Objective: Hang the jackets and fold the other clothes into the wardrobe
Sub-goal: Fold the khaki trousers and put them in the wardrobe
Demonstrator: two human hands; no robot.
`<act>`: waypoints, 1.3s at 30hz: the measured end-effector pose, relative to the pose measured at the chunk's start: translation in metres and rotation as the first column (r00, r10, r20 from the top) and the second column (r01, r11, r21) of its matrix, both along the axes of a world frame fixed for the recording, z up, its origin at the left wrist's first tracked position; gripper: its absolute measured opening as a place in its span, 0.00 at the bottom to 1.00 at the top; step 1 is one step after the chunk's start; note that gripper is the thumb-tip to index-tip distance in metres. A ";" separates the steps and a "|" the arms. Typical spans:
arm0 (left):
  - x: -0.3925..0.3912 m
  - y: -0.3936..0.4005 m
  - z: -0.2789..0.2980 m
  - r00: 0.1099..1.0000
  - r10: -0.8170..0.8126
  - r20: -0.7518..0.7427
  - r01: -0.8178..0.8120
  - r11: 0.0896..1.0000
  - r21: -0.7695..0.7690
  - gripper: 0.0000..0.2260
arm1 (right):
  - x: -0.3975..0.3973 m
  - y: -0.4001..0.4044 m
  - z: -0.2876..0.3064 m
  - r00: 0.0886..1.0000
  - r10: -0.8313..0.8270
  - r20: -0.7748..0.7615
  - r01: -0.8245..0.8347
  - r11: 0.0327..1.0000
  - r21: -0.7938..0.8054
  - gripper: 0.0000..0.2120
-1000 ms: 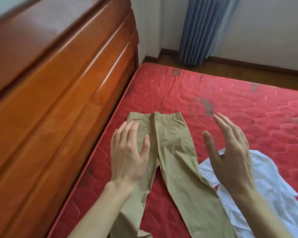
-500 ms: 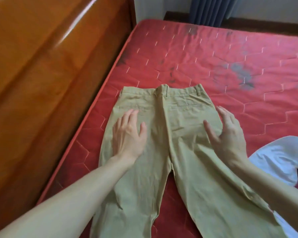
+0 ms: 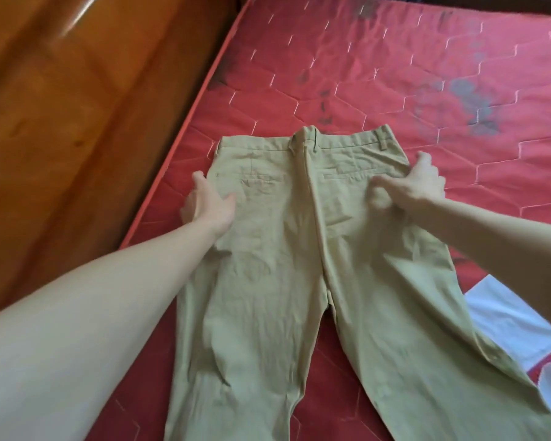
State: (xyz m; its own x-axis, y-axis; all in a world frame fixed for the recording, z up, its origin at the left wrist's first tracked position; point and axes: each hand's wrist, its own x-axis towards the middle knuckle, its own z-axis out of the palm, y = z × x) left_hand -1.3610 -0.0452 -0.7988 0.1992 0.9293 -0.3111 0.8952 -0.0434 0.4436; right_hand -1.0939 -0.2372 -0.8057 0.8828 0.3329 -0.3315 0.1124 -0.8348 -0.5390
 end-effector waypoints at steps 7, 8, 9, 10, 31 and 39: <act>-0.002 -0.006 0.034 0.918 0.221 0.330 -0.133 0.954 -0.269 0.14 | 0.001 -0.022 0.037 0.990 0.082 -0.116 -0.040 0.945 0.323 0.07; -0.003 -0.011 0.043 0.899 0.234 0.371 -0.120 0.945 -0.306 0.14 | -0.002 -0.030 0.046 0.989 0.073 -0.129 -0.021 0.932 0.363 0.04; -0.003 -0.016 0.054 0.890 0.235 0.390 -0.102 0.938 -0.332 0.15 | -0.005 -0.038 0.056 0.987 0.056 -0.149 0.009 0.916 0.401 0.04; -0.003 -0.021 0.067 0.888 0.230 0.397 -0.087 0.934 -0.346 0.18 | -0.006 -0.047 0.068 0.984 0.034 -0.176 0.046 0.901 0.430 0.06; -0.055 -0.234 0.540 0.614 -0.118 0.780 0.396 0.901 -0.175 0.07 | -0.080 -0.326 0.568 0.980 0.020 -0.197 0.120 0.730 0.673 0.21; -0.092 -0.286 0.670 0.437 -0.305 0.846 0.503 0.863 0.051 0.10 | -0.103 -0.437 0.679 0.998 -0.061 -0.012 0.051 0.677 0.735 0.14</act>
State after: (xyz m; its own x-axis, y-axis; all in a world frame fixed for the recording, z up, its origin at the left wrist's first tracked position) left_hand -1.4534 -0.3308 -0.1287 0.7865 0.6155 0.0513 0.0384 -0.1316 0.9906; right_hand -1.1972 -0.6740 -0.1266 0.9101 0.4142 0.0087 0.0896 -0.1761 -0.9803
